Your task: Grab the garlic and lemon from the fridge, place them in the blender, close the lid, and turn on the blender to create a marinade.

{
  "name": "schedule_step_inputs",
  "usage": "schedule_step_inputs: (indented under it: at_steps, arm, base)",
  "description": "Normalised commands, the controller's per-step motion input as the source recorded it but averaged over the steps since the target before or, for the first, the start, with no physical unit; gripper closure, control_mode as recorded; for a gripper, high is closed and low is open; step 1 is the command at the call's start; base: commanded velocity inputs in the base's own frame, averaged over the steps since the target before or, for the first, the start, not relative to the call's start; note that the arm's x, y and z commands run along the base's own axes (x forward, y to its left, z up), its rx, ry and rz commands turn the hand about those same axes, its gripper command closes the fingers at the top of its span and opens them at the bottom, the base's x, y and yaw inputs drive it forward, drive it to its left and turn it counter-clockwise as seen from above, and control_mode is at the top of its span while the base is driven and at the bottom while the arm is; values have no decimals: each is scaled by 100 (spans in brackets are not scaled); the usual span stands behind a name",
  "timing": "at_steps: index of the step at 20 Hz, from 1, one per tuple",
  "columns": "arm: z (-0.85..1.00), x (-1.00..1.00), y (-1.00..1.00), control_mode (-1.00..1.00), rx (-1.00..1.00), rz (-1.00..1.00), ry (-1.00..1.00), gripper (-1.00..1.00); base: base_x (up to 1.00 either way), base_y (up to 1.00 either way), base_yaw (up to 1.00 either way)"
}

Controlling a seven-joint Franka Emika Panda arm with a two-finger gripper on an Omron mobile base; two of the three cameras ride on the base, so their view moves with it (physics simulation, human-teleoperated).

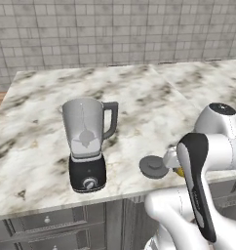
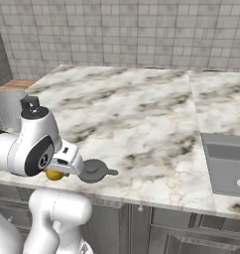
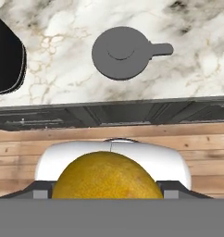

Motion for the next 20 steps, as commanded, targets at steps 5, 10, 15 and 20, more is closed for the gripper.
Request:
schedule_step_inputs:
  at_steps: [5, 10, 15, 20]
  arm:
    - [0, 0, 0, 100, 0, 0, 0, 100]
    - [54, -3, 14, -100, 5, 0, -22, 100]
    - [100, -2, 56, -100, 0, 0, -38, 100]
    - [100, -37, 19, -100, 0, 0, -35, 100]
  base:
    - [0, 0, 0]
    - [-4, -2, 0]
    - [0, 0, 0]
    - [0, 0, 0]
